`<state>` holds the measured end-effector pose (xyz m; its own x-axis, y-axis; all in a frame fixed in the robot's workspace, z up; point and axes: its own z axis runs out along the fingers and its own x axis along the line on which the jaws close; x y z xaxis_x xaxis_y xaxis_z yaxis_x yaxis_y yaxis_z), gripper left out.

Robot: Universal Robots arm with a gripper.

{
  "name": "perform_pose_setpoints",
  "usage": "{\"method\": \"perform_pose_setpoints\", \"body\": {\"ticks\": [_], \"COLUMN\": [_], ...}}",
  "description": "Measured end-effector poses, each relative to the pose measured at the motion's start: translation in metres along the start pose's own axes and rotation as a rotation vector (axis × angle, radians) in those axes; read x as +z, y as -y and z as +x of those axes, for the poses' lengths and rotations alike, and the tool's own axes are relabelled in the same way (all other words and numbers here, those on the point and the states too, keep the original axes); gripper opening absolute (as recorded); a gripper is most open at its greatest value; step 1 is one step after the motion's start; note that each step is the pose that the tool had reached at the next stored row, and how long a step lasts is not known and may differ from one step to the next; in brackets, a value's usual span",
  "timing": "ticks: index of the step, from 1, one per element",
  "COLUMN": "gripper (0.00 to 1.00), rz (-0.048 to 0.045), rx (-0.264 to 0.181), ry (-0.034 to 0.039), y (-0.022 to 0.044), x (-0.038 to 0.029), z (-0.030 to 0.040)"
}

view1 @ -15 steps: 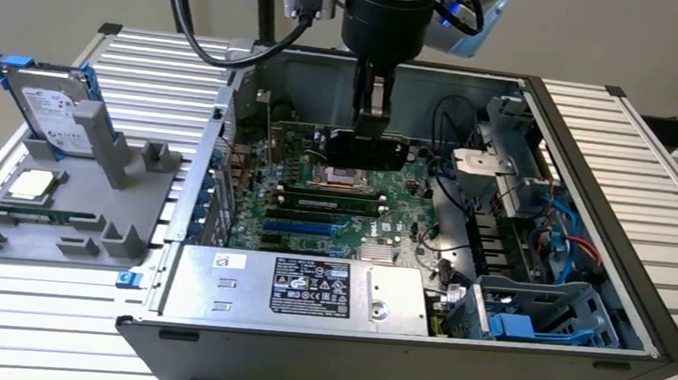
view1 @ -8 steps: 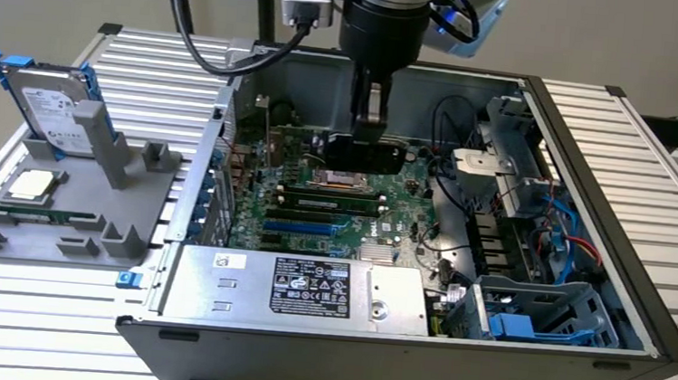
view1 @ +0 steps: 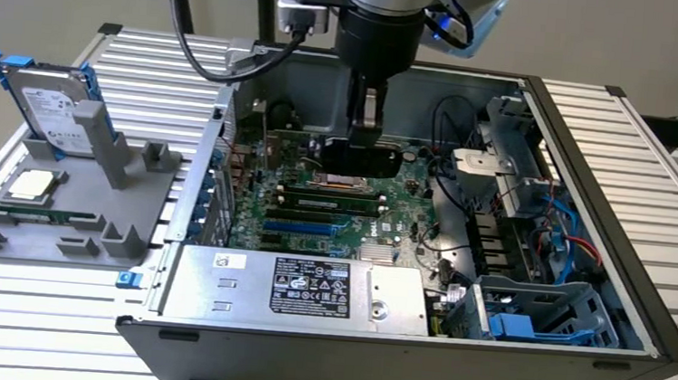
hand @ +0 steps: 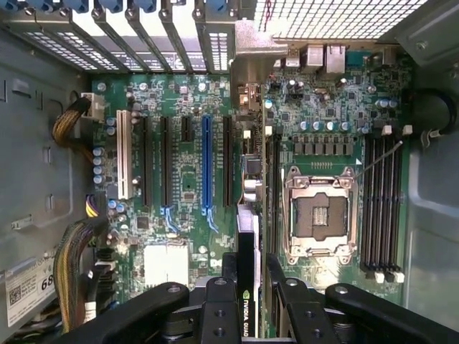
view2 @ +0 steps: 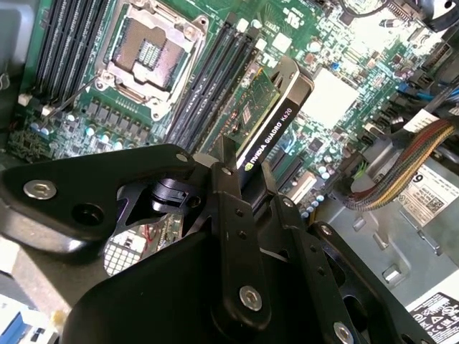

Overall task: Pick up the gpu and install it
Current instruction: 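Insert the gpu into the slot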

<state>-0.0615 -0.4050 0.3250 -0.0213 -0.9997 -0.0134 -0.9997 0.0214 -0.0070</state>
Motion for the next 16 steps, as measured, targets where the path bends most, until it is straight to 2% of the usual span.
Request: {"method": "perform_pose_setpoints", "body": {"ticks": [2, 7, 16], "gripper": [0.00, 0.00, 0.00], "rz": [-0.0037, -0.0197, -0.0212], "rx": [0.010, 0.031, 0.032], "ry": [0.0000, -0.0005, -0.0006], "y": [0.0000, 0.0002, 0.0003], "x": [0.0012, 0.0029, 0.0056], "z": [0.0017, 0.0089, 0.0157]}}
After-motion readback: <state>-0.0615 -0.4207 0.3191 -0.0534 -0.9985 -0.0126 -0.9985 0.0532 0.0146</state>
